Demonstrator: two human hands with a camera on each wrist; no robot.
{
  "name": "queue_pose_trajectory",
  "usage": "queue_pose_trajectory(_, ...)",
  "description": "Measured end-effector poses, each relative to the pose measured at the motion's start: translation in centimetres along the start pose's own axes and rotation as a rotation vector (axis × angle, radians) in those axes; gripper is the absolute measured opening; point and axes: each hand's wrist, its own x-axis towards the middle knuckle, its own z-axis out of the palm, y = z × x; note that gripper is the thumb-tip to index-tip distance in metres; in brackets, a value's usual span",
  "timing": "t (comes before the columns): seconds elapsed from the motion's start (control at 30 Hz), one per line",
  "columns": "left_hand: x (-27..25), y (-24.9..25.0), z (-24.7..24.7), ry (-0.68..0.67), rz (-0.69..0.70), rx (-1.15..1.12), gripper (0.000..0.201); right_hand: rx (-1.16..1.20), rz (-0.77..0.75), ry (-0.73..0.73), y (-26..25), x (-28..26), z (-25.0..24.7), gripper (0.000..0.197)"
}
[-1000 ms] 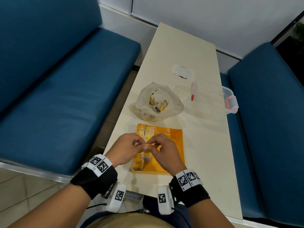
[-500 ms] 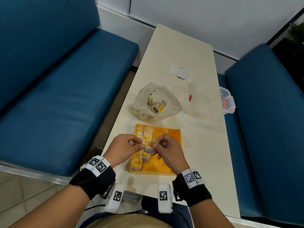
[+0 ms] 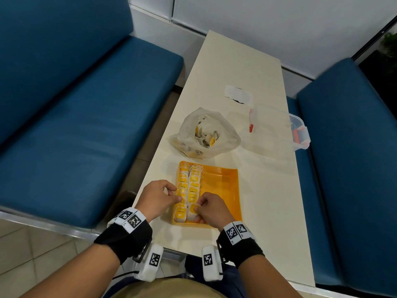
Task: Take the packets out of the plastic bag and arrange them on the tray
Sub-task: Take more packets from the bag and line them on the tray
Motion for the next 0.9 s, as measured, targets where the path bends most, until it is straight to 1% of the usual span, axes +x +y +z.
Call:
queue_pose_trajectory(0.1,0.0,-0.1,-0.1,-0.003,-0.007,-0.013,0.028,-0.006,-0.001,0.019,-0.3,0.3,0.4,0.009)
queue_pose_trajectory(0.43,-0.1,0.1,-0.2,-0.029,-0.015,-0.031,0.028,-0.121,-0.027,0.178,-1.1,1.3,1.2,0.015)
queue_pose_trajectory(0.57,-0.2,0.2,-0.5,-0.054,-0.02,-0.033,0.03,-0.12,-0.007,0.178,-1.1,1.2,1.3,0.015)
queue_pose_trajectory(0.6,-0.3,0.4,-0.7,-0.05,-0.017,-0.072,0.03,-0.126,-0.01,0.189,-1.1,1.1,1.2,0.015)
queue_pose_trajectory(0.67,-0.6,1.4,-1.3,-0.059,-0.036,-0.304,0.029,-0.18,-0.043,0.24,-1.3,0.9,0.7,0.019)
queue_pose_trajectory(0.73,-0.9,2.7,-2.0,-0.127,-0.096,-0.612,0.036,-0.189,-0.154,0.304,-2.0,0.4,0.2,0.018)
queue_pose_trajectory(0.77,-1.0,3.3,-2.3,-0.161,-0.122,-0.731,0.04,-0.142,-0.231,0.324,-2.8,0.0,-0.1,0.015)
queue_pose_trajectory(0.83,-0.9,3.8,-2.5,-0.205,-0.161,-0.864,0.046,-0.002,-0.384,0.32,-4.5,-1.3,-0.4,0.014)
queue_pose_trajectory(0.9,-0.9,4.2,-2.5,-0.235,-0.192,-0.919,0.054,0.075,-0.475,0.246,-6.0,-2.6,-0.5,0.017)
